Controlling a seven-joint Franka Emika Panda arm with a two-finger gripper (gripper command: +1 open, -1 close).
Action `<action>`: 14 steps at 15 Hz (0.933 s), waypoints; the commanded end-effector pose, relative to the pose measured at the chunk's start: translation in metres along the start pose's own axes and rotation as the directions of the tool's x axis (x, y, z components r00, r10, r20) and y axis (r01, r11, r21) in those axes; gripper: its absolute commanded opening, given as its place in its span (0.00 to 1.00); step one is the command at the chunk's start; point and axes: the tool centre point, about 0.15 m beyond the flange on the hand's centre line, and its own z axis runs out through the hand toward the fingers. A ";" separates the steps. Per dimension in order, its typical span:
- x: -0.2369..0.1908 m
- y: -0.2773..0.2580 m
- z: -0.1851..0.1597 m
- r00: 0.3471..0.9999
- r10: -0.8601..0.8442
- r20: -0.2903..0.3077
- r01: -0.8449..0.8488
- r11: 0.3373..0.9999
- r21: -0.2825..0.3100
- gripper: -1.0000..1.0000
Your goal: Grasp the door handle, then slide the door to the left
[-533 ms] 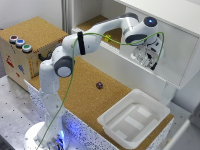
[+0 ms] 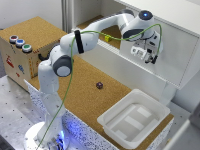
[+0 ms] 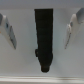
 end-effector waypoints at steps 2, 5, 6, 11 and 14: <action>0.005 0.002 0.021 0.998 0.030 -0.062 -0.033 0.998 -0.046 1.00; 0.013 0.005 0.025 0.996 0.042 -0.072 -0.045 0.998 -0.032 1.00; 0.015 0.004 0.026 0.996 0.043 -0.075 -0.045 0.999 -0.025 1.00; 0.024 0.005 0.036 0.995 0.062 -0.079 -0.063 0.998 -0.007 1.00; 0.028 0.007 0.037 0.995 0.063 -0.081 -0.063 0.998 0.000 0.00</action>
